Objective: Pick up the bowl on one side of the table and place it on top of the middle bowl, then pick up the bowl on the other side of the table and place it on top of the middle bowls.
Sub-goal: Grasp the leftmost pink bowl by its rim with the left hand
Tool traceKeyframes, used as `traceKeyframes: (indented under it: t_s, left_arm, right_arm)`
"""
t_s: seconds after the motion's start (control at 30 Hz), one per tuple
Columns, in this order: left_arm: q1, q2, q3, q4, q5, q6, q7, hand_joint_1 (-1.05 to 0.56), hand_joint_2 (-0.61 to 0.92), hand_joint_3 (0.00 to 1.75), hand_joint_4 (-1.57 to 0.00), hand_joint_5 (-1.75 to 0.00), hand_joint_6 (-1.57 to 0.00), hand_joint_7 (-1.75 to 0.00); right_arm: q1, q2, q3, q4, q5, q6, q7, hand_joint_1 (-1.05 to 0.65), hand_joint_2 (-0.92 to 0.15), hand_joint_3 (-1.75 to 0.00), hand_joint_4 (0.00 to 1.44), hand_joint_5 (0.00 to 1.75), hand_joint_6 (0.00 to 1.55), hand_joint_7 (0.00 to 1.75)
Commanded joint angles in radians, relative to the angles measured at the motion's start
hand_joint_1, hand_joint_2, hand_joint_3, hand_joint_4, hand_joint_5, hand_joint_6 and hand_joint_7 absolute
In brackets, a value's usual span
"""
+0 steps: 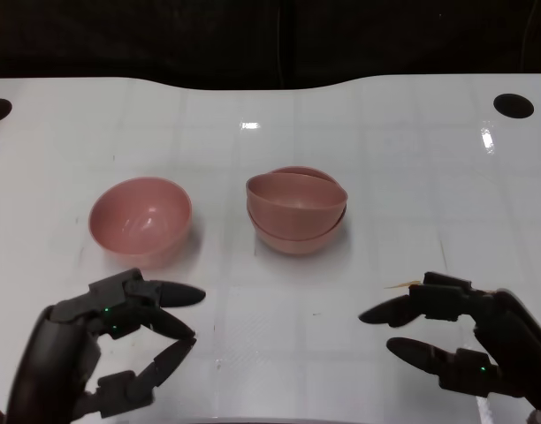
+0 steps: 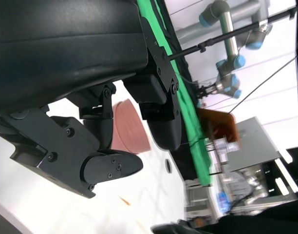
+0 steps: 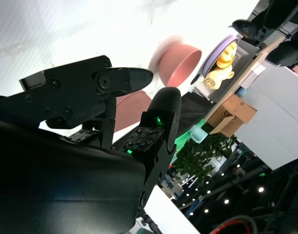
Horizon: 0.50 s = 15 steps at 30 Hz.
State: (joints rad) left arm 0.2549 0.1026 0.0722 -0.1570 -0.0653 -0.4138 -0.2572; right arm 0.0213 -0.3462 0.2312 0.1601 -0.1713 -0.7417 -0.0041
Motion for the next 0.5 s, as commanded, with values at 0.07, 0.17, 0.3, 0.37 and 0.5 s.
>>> traceKeyframes:
  t_s: [0.07, 0.17, 0.3, 0.37, 0.5]
  left_arm:
    - [-0.019, 0.067, 0.034, -0.067, 0.077, 0.043, 0.028, -0.25, 0.90, 0.12, -0.58, -0.53, -0.65, -0.01]
    - [-0.053, 0.108, 0.066, -0.093, 0.166, 0.067, 0.061, -0.30, 0.92, 0.02, -0.62, -0.31, -0.62, 0.00]
    - [-0.086, 0.146, 0.077, -0.139, 0.297, 0.144, 0.097, -0.39, 0.92, 0.03, -0.60, -0.19, -0.56, 0.00]
    - [-0.104, 0.166, 0.066, -0.165, 0.383, 0.194, 0.108, -0.42, 0.92, 0.04, -0.57, -0.15, -0.52, 0.00]
    - [-0.142, 0.197, 0.022, -0.187, 0.584, 0.266, 0.137, -0.49, 0.92, 0.07, -0.51, -0.11, -0.44, 0.00]
  right_arm:
    - [0.047, 0.019, -0.038, -0.032, 0.114, 0.044, 0.066, -0.12, -0.63, -0.82, 0.77, 1.45, 0.85, 0.93]
    - [0.061, 0.044, -0.050, -0.035, 0.166, 0.085, 0.106, -0.11, -0.53, -1.11, 0.84, 1.61, 0.87, 1.11]
    - [0.071, 0.070, -0.068, -0.041, 0.194, 0.120, 0.143, -0.15, -0.45, -1.31, 0.91, 1.73, 0.83, 1.34]
    - [0.069, 0.081, -0.078, -0.032, 0.189, 0.119, 0.150, -0.16, -0.43, -1.34, 0.91, 1.74, 0.80, 1.43]
    - [0.061, 0.101, -0.094, -0.015, 0.182, 0.109, 0.162, -0.19, -0.44, -1.32, 0.89, 1.75, 0.77, 1.49]
